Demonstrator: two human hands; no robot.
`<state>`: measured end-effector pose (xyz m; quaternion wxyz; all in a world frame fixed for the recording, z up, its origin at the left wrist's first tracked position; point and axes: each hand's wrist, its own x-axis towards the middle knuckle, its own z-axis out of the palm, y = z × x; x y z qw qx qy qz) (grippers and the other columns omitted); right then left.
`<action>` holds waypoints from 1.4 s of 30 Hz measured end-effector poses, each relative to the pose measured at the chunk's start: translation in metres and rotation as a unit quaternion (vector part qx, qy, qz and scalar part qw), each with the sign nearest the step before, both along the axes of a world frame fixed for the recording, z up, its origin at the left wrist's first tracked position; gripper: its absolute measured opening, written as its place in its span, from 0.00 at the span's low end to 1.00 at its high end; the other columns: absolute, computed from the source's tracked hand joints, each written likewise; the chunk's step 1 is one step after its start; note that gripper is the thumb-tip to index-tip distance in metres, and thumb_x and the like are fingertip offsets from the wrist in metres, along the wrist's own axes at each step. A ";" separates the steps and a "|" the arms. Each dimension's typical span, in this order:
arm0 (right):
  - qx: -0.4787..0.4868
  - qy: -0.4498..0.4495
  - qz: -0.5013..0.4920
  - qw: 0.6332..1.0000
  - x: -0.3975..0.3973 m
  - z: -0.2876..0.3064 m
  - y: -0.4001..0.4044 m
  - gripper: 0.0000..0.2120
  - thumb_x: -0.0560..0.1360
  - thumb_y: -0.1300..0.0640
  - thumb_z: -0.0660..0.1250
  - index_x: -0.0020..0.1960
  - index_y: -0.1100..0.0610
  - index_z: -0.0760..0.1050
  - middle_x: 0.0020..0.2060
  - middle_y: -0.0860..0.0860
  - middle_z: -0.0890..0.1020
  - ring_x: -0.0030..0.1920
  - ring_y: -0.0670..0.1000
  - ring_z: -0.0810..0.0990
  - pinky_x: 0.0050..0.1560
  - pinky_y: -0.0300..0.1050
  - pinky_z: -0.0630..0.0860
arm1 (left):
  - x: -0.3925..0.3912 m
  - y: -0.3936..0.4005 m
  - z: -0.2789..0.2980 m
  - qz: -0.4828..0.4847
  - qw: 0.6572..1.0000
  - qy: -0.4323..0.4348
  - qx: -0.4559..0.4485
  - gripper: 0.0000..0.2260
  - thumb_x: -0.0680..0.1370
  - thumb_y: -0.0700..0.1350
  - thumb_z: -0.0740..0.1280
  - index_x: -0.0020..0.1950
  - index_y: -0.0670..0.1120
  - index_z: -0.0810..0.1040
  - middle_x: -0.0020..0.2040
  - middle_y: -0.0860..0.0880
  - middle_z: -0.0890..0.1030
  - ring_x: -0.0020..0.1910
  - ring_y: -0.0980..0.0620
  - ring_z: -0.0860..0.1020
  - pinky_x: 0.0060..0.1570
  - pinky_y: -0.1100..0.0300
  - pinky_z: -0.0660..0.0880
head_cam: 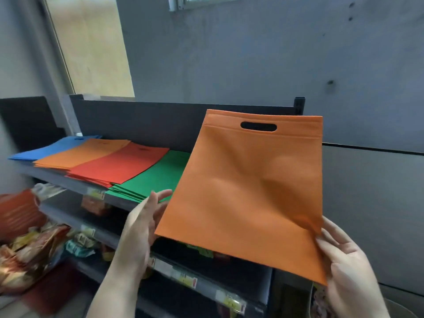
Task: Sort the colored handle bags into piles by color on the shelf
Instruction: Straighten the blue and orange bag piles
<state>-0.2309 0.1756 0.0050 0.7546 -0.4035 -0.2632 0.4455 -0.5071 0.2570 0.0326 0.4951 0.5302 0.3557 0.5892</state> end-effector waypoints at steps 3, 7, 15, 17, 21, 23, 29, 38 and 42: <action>-0.012 -0.021 0.032 0.999 -0.023 -0.014 0.013 0.17 0.78 0.70 0.57 0.54 0.56 0.80 0.44 0.51 0.86 0.39 0.47 0.85 0.36 0.41 0.82 | -0.027 -0.023 -0.004 -0.014 0.999 0.031 -0.034 0.17 0.68 0.53 0.75 0.55 0.50 0.82 0.52 0.45 0.84 0.51 0.47 0.82 0.42 0.60 0.79; -0.010 -0.026 0.082 0.996 -0.064 -0.022 0.026 0.20 0.78 0.68 0.58 0.47 0.50 0.85 0.47 0.51 0.86 0.42 0.48 0.85 0.38 0.41 0.81 | -0.064 -0.040 -0.022 0.073 0.993 0.035 -0.084 0.13 0.65 0.48 0.71 0.49 0.50 0.82 0.46 0.45 0.85 0.43 0.47 0.84 0.32 0.61 0.79; 0.009 -0.053 0.180 0.982 -0.182 -0.013 0.058 0.18 0.79 0.67 0.57 0.52 0.51 0.82 0.49 0.51 0.85 0.44 0.48 0.84 0.43 0.43 0.82 | -0.163 -0.049 -0.044 0.265 0.963 0.050 -0.014 0.14 0.76 0.40 0.67 0.45 0.62 0.83 0.46 0.55 0.85 0.45 0.57 0.82 0.44 0.61 0.76; 0.023 -0.047 0.198 0.979 -0.218 -0.011 0.068 0.17 0.78 0.67 0.58 0.51 0.51 0.82 0.48 0.51 0.85 0.42 0.46 0.84 0.42 0.39 0.81 | -0.195 -0.049 -0.047 0.303 0.953 0.020 -0.003 0.11 0.76 0.39 0.67 0.46 0.56 0.83 0.46 0.55 0.85 0.46 0.57 0.82 0.42 0.66 0.77; 0.044 -0.045 0.248 0.967 -0.294 -0.011 0.085 0.15 0.69 0.62 0.66 0.52 0.49 0.81 0.48 0.50 0.85 0.43 0.47 0.84 0.39 0.38 0.80 | -0.266 -0.051 -0.051 0.365 0.931 -0.009 0.002 0.08 0.76 0.39 0.67 0.50 0.51 0.81 0.48 0.54 0.85 0.49 0.57 0.82 0.49 0.62 0.74; 0.044 -0.066 0.268 0.960 -0.331 -0.014 0.091 0.18 0.66 0.60 0.68 0.54 0.48 0.80 0.50 0.51 0.85 0.48 0.49 0.84 0.44 0.41 0.81 | -0.299 -0.052 -0.052 0.388 0.921 -0.013 0.001 0.08 0.76 0.39 0.67 0.51 0.51 0.81 0.49 0.53 0.84 0.50 0.56 0.81 0.52 0.58 0.73; 0.052 -0.141 0.292 0.945 -0.422 -0.021 0.115 0.19 0.66 0.64 0.69 0.54 0.48 0.79 0.46 0.49 0.86 0.43 0.47 0.85 0.38 0.38 0.80 | -0.382 -0.052 -0.058 0.445 0.895 -0.024 -0.006 0.11 0.75 0.40 0.67 0.46 0.57 0.83 0.48 0.54 0.84 0.49 0.56 0.81 0.53 0.56 0.73; 0.066 -0.225 0.293 0.927 -0.526 -0.036 0.182 0.21 0.71 0.69 0.70 0.54 0.45 0.77 0.43 0.44 0.85 0.43 0.43 0.84 0.38 0.34 0.79 | -0.478 -0.010 -0.073 0.499 0.866 -0.002 -0.041 0.10 0.71 0.49 0.69 0.52 0.53 0.80 0.49 0.52 0.84 0.53 0.50 0.81 0.59 0.45 0.74; 0.078 -0.246 0.291 0.921 -0.569 -0.037 0.233 0.22 0.70 0.68 0.71 0.54 0.44 0.76 0.41 0.41 0.85 0.40 0.42 0.84 0.30 0.33 0.77 | -0.518 0.037 -0.073 0.504 0.863 -0.010 -0.034 0.09 0.71 0.49 0.68 0.50 0.54 0.81 0.47 0.53 0.84 0.51 0.51 0.81 0.56 0.48 0.74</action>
